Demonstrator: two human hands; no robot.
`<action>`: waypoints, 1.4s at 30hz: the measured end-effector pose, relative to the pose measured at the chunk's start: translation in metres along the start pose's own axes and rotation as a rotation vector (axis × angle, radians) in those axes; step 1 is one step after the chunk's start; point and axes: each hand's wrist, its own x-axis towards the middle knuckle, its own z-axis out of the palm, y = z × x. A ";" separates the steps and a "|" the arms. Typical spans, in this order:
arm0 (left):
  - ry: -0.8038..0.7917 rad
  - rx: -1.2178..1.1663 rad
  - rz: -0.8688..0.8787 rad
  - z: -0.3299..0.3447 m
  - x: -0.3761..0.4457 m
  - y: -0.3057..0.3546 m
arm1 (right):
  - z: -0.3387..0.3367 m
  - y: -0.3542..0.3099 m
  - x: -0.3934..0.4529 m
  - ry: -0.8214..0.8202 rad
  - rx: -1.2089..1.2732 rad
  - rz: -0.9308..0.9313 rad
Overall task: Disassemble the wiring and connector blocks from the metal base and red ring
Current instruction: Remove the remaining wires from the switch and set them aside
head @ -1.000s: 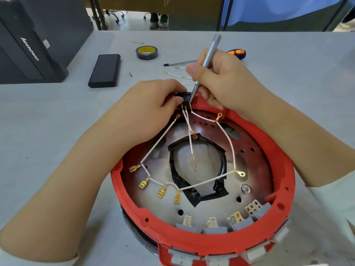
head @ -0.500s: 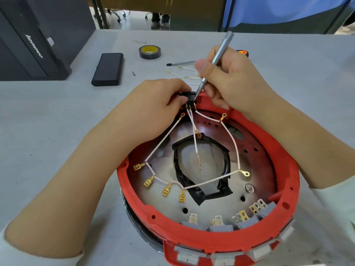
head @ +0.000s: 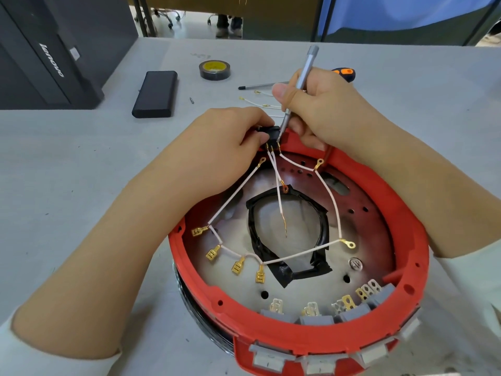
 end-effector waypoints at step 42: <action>-0.001 -0.028 0.015 0.000 -0.003 -0.001 | -0.015 0.002 -0.071 -0.196 -0.696 -0.257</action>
